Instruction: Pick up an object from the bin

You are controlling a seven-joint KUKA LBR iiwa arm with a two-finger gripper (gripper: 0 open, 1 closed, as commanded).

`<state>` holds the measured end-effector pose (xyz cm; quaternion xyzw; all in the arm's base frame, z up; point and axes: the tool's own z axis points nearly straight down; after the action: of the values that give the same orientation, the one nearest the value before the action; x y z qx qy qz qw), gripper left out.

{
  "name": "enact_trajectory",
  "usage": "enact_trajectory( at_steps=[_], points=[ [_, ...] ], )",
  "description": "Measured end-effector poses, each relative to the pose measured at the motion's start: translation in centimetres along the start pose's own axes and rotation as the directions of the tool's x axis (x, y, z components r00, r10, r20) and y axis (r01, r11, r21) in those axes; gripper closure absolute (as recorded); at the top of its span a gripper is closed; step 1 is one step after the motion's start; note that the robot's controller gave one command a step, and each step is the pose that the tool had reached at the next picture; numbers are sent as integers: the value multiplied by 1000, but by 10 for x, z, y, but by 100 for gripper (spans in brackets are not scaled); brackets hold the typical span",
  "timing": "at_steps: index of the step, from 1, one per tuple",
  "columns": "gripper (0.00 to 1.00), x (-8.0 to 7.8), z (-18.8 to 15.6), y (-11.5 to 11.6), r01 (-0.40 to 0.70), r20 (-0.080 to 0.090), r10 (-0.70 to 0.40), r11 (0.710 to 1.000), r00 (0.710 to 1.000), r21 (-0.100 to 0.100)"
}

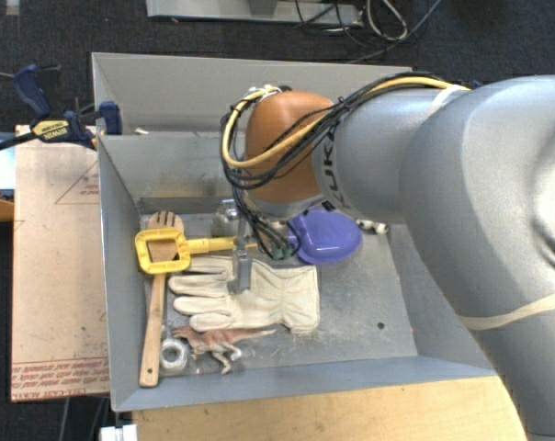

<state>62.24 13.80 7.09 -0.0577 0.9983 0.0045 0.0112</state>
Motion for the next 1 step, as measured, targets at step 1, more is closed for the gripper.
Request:
enact_trajectory(
  at_steps=[1],
  points=[
    [100,-5,-3,6,71,-16,-71,997,997,0]
  ],
)
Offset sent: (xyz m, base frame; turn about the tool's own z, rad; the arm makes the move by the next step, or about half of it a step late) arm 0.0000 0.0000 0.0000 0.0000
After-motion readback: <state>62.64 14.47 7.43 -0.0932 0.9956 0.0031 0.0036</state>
